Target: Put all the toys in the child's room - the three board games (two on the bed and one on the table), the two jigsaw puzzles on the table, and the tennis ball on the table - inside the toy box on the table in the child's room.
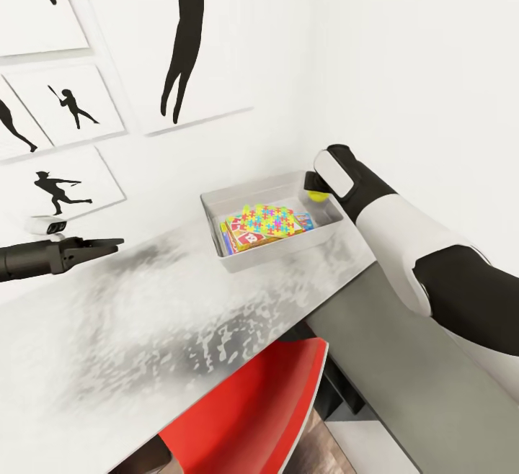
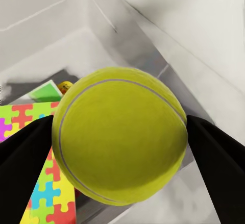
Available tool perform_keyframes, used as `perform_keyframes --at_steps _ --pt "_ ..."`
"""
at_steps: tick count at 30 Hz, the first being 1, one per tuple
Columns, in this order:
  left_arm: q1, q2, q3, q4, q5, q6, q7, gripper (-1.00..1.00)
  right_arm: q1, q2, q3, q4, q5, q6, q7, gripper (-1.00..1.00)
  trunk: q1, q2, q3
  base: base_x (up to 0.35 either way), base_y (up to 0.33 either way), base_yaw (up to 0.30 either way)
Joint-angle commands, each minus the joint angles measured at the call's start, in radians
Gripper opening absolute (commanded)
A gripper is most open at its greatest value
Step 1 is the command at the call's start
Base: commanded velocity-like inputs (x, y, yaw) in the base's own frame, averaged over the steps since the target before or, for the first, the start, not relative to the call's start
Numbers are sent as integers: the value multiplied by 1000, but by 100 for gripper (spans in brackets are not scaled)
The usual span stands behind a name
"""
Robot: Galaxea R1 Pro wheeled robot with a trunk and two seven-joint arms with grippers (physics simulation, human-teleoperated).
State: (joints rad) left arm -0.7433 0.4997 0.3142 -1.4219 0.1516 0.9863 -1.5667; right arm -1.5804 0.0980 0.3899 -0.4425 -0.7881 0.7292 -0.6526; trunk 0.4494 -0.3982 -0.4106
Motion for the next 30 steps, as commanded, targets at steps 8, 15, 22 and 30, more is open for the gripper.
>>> perform_keyframes --at_steps 8,15,22,30 --pt "-1 0 2 0 0 11 -4 100 4 0 8 3 -10 -35 -6 -100 1 -2 -2 0 0 0" --pt "-1 0 2 0 0 11 -4 100 5 2 9 20 -10 -59 -5 -100 1 -2 -4 0 0 0" --pt "-1 0 2 0 0 11 -4 100 5 7 9 28 -11 -57 -2 -100 1 -2 -15 0 0 0" --pt "-1 0 2 0 1 12 -4 100 5 11 8 74 -10 -59 -1 -100 1 -2 -28 0 0 0"
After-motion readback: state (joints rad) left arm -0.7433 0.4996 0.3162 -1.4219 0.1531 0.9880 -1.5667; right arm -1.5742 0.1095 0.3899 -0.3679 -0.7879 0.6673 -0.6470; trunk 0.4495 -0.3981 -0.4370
